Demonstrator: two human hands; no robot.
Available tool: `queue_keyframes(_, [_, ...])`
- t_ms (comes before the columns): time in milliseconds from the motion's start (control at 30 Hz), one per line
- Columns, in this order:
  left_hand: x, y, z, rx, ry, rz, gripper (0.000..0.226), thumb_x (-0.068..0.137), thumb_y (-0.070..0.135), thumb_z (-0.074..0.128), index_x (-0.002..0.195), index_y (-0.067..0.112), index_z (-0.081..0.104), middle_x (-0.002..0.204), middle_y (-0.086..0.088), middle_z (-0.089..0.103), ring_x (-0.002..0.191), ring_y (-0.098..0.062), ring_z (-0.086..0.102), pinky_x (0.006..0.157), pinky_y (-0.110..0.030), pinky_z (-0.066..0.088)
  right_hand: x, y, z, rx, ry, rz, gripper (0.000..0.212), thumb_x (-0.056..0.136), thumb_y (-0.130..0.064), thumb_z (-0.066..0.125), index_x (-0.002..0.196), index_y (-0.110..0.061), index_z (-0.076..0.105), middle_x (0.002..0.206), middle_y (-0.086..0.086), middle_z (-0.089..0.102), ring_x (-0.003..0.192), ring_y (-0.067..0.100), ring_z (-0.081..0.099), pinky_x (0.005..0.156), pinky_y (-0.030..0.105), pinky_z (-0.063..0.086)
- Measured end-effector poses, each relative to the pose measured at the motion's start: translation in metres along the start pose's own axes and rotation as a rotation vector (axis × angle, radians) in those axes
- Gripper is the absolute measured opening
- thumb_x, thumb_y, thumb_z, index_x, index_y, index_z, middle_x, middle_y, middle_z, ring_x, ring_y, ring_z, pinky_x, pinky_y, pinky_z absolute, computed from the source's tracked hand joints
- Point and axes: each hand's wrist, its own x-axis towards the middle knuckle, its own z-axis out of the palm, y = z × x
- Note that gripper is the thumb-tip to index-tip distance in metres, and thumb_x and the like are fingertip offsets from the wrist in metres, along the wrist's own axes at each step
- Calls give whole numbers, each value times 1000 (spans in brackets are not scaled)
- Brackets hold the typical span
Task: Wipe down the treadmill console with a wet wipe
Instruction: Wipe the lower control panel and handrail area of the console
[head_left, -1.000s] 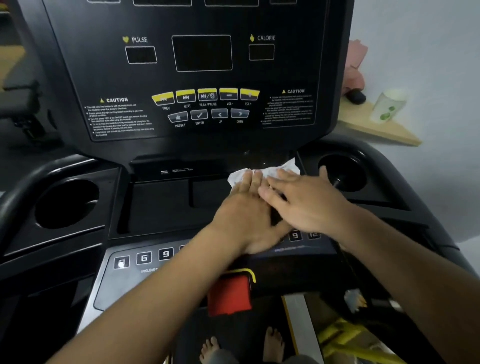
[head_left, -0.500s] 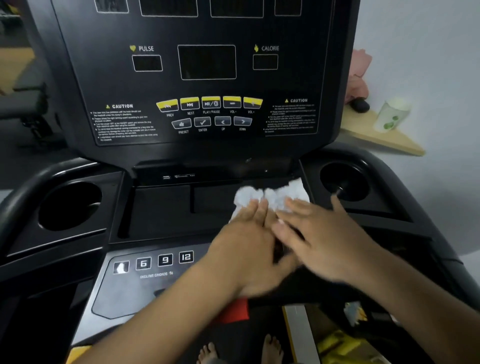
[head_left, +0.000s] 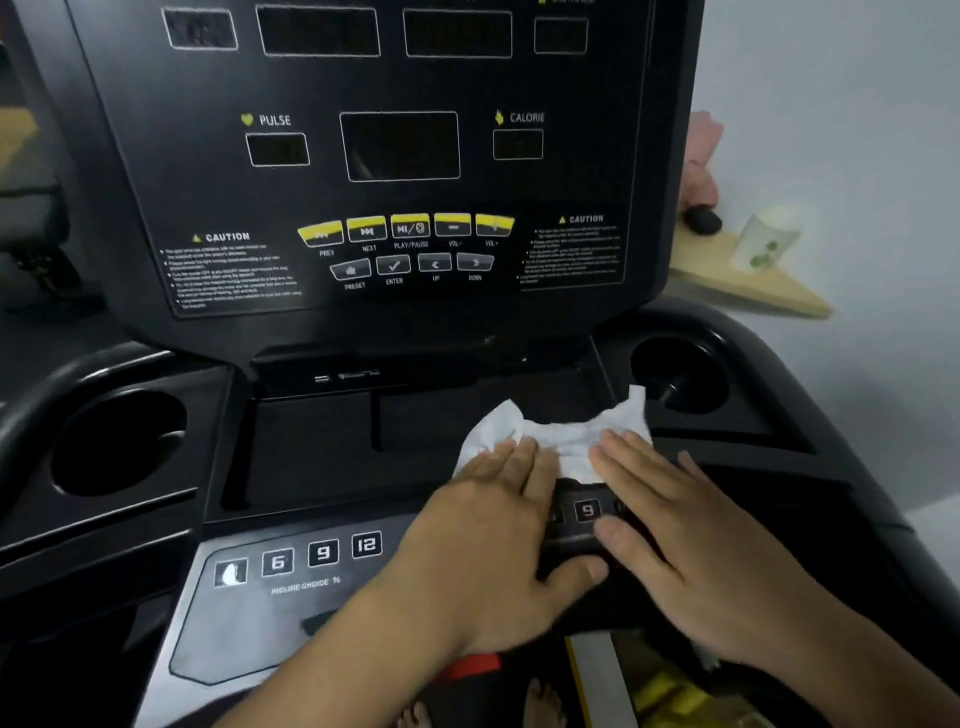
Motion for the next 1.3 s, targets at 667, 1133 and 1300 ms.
queue_keyframes(667, [-40, 30, 26, 52, 266, 105, 50, 87, 37, 35, 121, 14, 64, 124, -7, 64, 103, -26, 60, 76, -38, 55, -40, -23, 24, 88, 330, 55, 54, 96, -51, 30, 135, -22, 52, 131, -8, 57, 120, 10, 51, 108, 37, 39])
queue_keyframes(1133, [-34, 69, 57, 153, 344, -197, 44, 101, 43, 30, 121, 24, 64, 126, -11, 57, 124, -35, 48, 98, -45, 44, -50, 14, 48, -38, 512, -101, 40, 90, -37, 40, 102, -18, 74, 119, 4, 65, 111, 25, 57, 90, 43, 44])
queue_keyframes(1300, [-10, 57, 75, 199, 434, -209, 45, 98, 17, 43, 136, -5, 52, 140, -28, 51, 137, -45, 40, 118, -50, 30, -19, 8, 34, -66, 282, -143, 51, 101, -32, 38, 150, -18, 34, 161, 0, 23, 149, 16, 13, 119, 47, 19])
